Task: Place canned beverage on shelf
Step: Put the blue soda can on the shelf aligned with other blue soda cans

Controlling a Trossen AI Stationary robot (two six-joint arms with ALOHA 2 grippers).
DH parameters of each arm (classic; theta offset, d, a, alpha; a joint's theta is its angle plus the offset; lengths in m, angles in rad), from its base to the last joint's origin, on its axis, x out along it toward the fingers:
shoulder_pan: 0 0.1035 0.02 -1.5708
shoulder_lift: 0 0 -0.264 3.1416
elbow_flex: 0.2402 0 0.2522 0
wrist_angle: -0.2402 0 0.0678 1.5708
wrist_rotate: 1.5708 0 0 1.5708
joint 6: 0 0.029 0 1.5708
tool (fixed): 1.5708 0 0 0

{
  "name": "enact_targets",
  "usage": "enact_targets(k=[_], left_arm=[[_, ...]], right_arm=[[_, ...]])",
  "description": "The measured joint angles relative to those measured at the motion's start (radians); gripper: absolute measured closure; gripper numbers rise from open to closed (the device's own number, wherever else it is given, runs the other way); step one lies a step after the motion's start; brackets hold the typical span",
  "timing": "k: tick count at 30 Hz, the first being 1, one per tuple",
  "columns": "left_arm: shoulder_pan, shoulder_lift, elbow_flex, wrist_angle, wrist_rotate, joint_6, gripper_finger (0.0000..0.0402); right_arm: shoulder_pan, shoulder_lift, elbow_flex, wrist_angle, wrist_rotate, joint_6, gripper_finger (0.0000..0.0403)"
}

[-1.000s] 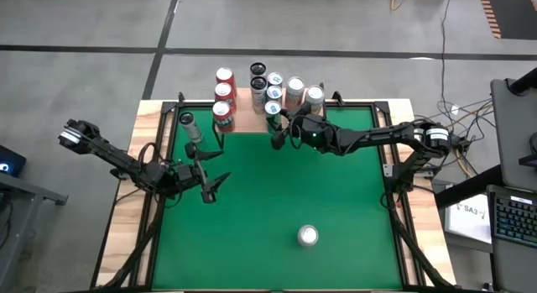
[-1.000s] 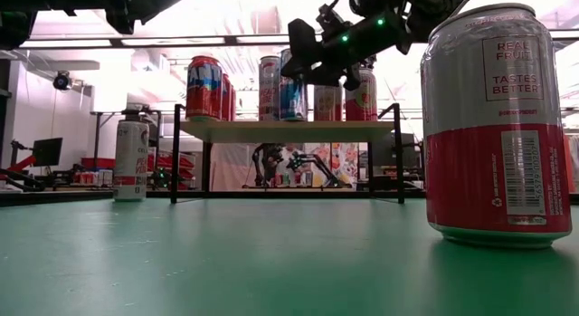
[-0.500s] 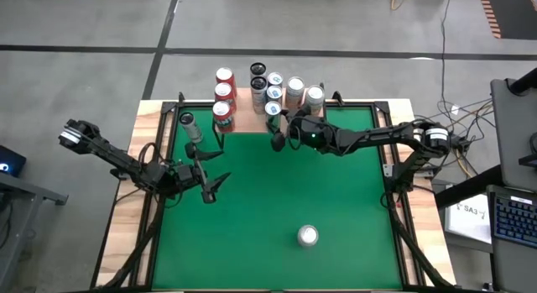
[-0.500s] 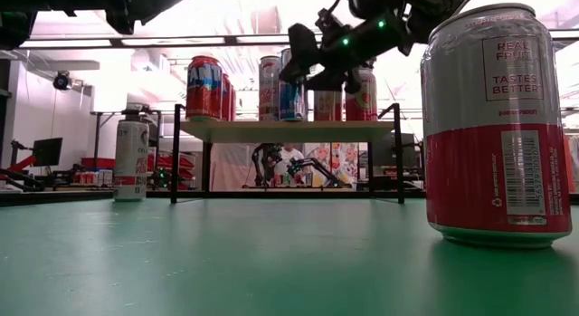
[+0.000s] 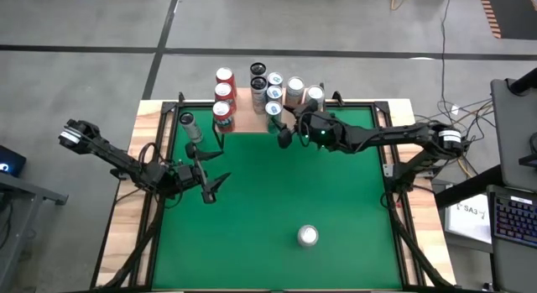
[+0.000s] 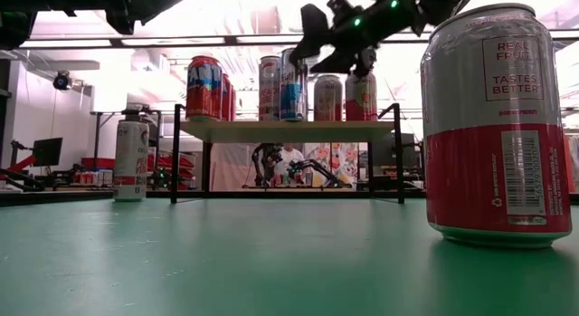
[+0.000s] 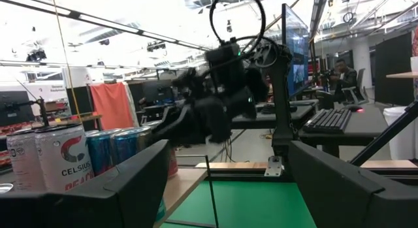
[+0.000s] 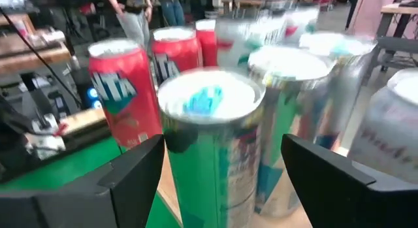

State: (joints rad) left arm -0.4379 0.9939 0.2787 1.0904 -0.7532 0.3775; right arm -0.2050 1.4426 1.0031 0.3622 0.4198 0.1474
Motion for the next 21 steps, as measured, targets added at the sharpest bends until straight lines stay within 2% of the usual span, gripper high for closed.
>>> enact_targets(k=[5, 12, 17, 21], left_arm=[[0.0, 0.0, 0.0, 0.0, 0.0, 0.0, 0.0106], [0.0, 0.0, 0.0, 0.0, 0.0, 0.0, 0.0106], [0.0, 0.0, 0.0, 0.0, 0.0, 0.0, 0.0106], [0.0, 0.0, 0.0, 0.0, 0.001, 0.0, 0.0106]], right_arm=[[0.021, -0.064, 0.0, -0.048, 0.0, 0.027, 0.0105], [0.117, -0.148, 0.0, -0.041, 0.003, 0.039, 0.0121], [0.208, -0.13, 0.0, -0.027, 0.005, 0.04, 0.0159], [0.238, -0.077, 0.001, -0.022, 0.073, 0.043, 0.0204]])
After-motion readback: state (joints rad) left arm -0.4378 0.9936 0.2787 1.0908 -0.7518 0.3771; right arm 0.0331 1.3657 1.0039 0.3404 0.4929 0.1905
